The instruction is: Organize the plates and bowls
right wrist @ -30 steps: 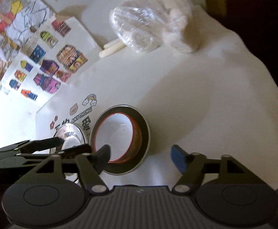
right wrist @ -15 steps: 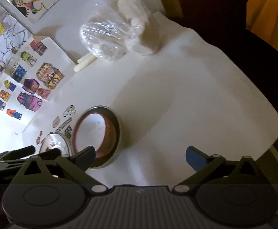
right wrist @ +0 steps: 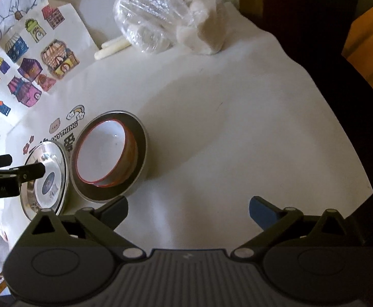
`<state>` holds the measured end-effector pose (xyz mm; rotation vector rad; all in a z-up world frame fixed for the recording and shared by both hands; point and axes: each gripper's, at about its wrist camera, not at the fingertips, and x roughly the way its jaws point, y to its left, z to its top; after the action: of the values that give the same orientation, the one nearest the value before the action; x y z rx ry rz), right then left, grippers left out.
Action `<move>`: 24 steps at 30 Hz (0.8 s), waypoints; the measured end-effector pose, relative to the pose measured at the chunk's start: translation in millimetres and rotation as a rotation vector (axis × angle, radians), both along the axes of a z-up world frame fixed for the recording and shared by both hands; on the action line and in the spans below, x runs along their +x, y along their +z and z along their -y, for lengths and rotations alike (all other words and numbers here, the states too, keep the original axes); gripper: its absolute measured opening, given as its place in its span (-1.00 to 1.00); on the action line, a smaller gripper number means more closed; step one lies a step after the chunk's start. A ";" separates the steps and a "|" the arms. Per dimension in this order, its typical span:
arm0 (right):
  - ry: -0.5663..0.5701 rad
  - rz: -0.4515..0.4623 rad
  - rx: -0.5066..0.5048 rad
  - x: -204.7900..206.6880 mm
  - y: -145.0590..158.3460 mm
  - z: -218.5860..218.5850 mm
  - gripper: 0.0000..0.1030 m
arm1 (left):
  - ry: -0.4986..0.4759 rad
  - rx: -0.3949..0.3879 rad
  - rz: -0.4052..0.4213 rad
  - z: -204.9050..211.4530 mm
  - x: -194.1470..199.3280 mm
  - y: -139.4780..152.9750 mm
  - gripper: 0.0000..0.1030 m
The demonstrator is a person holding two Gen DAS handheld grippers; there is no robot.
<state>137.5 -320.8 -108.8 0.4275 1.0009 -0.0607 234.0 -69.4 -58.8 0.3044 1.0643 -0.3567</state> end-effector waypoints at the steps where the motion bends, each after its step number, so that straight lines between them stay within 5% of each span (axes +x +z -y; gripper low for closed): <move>1: 0.004 -0.003 0.001 1.6 -0.6 0.8 1.00 | -0.008 0.008 -0.001 -0.9 1.7 -1.0 0.99; 13: 0.100 -0.023 -0.016 27.1 -10.1 3.6 1.00 | -0.221 0.103 0.014 28.5 25.6 -12.0 0.99; 24: 0.194 -0.005 -0.017 45.1 -10.7 2.5 1.00 | -0.313 0.149 -0.012 52.8 45.6 -21.6 0.99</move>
<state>182.5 -323.3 -119.5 0.3129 1.0417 0.1039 279.6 -122.1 -80.4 0.6064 1.0578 -0.5607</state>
